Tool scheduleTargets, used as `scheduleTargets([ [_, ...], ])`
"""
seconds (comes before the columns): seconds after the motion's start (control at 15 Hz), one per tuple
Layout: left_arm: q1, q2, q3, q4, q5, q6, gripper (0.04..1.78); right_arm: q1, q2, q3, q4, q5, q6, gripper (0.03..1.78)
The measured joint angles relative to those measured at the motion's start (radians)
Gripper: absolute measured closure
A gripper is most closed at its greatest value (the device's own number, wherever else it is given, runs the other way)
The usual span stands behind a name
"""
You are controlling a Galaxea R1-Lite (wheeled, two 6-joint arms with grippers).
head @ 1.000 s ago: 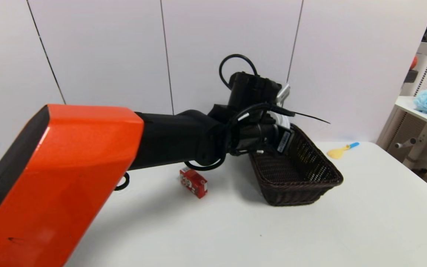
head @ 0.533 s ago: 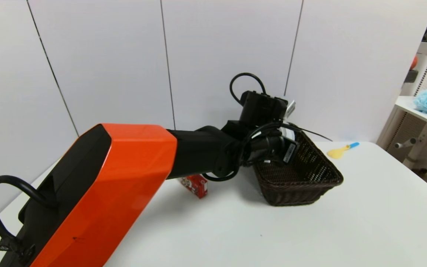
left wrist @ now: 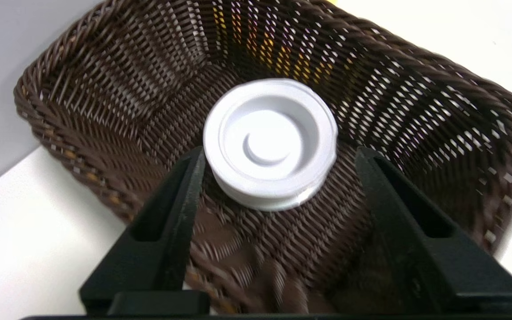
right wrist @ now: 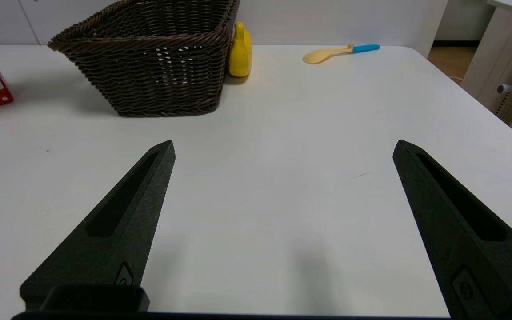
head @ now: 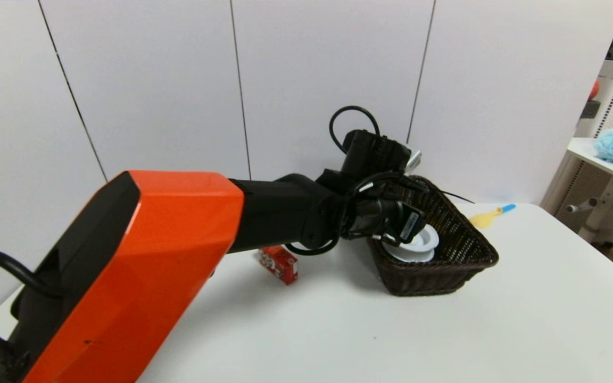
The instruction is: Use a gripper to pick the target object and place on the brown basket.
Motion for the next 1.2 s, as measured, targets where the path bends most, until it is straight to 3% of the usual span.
scheduleTargets([
  [0.27,0.015,-0.208,0.118,0.275,0.009,0.000,0.38,0.000,0.000,0.000,0.000,0.000,0.000,0.12],
  [0.47,0.066,-0.463,0.399,0.484,0.023,0.017,0.30,0.000,0.000,0.000,0.000,0.000,0.000,0.12],
  [0.6,0.134,-0.674,0.640,0.525,0.029,0.050,0.26,0.000,0.000,0.000,0.000,0.000,0.000,0.12],
  [0.87,0.288,-1.059,1.102,0.370,0.032,0.086,0.20,0.000,0.000,0.000,0.000,0.000,0.000,0.12],
  [1.07,0.434,-1.321,1.453,0.084,0.030,0.099,0.17,0.000,0.000,0.000,0.000,0.000,0.000,0.12],
  [1.2,0.586,-1.471,1.629,-0.124,0.028,0.125,0.16,0.000,0.000,0.000,0.001,0.000,0.000,0.12],
])
